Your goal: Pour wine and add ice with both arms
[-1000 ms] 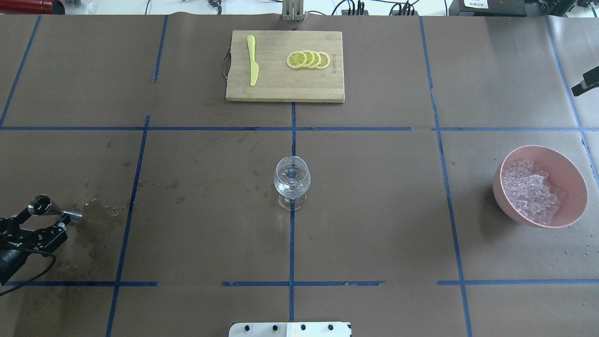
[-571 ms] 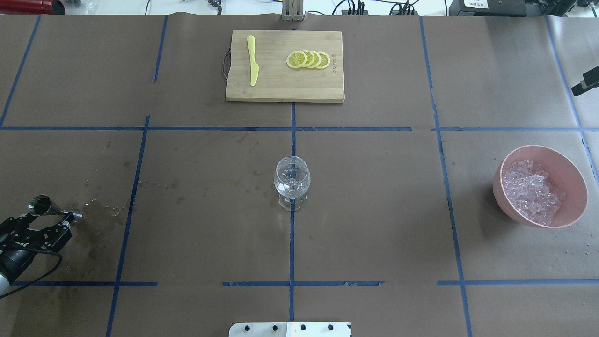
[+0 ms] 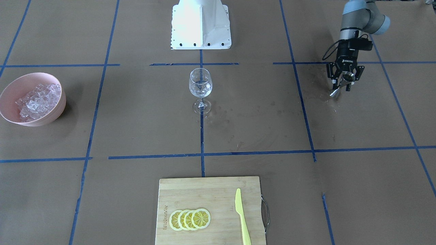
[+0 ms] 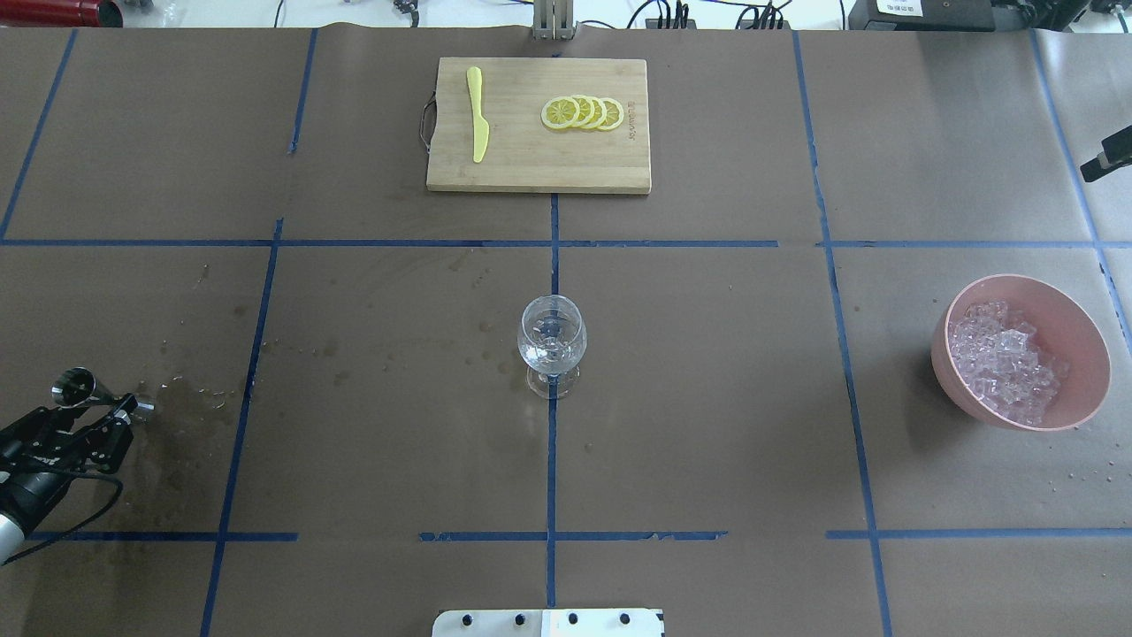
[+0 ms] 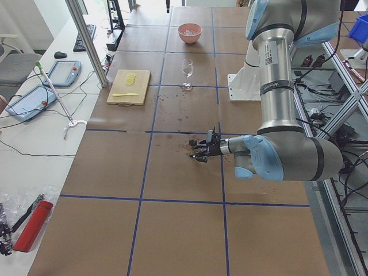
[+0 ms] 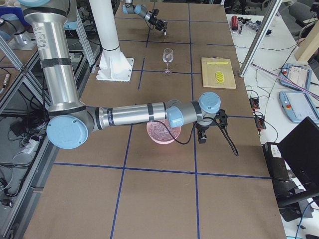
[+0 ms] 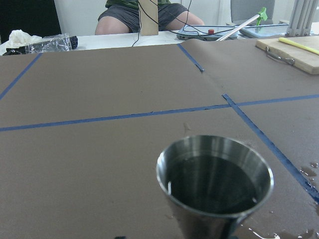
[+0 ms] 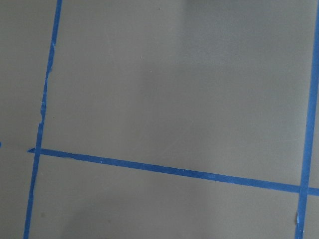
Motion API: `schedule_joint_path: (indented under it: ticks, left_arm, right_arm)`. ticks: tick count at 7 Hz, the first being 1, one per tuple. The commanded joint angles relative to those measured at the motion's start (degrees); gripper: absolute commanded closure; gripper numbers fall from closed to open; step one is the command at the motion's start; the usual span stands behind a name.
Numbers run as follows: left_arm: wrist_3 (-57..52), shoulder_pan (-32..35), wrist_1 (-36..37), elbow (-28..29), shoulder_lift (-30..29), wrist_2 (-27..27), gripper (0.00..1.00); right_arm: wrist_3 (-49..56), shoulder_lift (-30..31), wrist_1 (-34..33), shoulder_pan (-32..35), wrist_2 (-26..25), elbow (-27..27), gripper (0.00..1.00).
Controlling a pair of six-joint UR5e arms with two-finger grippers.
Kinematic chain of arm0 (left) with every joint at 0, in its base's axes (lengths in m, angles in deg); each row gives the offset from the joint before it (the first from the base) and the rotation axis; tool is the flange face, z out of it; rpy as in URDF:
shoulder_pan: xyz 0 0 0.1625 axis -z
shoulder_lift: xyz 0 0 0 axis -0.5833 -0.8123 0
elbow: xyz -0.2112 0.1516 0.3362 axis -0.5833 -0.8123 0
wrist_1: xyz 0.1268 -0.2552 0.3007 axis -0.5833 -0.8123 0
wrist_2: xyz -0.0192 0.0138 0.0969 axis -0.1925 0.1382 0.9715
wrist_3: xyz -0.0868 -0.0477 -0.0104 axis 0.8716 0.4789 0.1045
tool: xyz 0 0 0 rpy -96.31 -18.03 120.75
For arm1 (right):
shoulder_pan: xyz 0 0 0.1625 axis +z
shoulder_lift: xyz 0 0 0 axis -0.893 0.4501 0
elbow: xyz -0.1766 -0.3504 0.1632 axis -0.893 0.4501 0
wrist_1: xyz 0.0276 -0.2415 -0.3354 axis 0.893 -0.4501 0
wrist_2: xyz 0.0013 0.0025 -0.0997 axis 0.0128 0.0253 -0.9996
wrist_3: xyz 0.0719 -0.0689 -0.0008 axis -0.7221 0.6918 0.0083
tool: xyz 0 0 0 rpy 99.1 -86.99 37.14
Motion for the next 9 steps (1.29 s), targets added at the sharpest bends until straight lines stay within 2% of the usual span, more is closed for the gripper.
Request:
schedule_joint_path:
  ticks: [1, 3, 4, 5, 6, 8, 9]
  left_arm:
    - [0.0, 0.0, 0.0, -0.12, -0.01, 1.24, 0.42]
    - [0.0, -0.09, -0.09, 0.05, -0.53, 3.08, 0.42]
    - [-0.09, -0.18, -0.09, 0.05, -1.06, 3.18, 0.47]
    - [-0.35, -0.18, -0.09, 0.05, -1.07, 3.09, 0.63]
    - [-0.36, -0.18, -0.44, -0.21, -1.15, 2.83, 1.0]
    - [-5.15, -0.27, -1.4, -1.0, -1.15, 2.65, 1.0]
    - [-9.8, -0.27, -2.28, -5.35, -1.24, 2.56, 1.0]
  right_arm:
    - [0.1, 0.3, 0.01, 0.0, 0.0, -0.1, 0.0]
    - [0.1, 0.3, 0.01, 0.0, -0.09, -0.1, 0.0]
    - [0.1, 0.3, 0.01, 0.0, -0.09, -0.01, 0.0]
    - [0.19, 0.3, 0.01, 0.0, -0.09, 0.08, 0.0]
    - [0.19, 0.3, 0.01, 0.0, -0.09, 0.08, 0.0]
    - [0.1, 0.3, 0.01, 0.0, -0.09, -0.18, 0.0]
    - [-0.33, 0.3, 0.01, 0.0, -0.09, -1.49, 0.0]
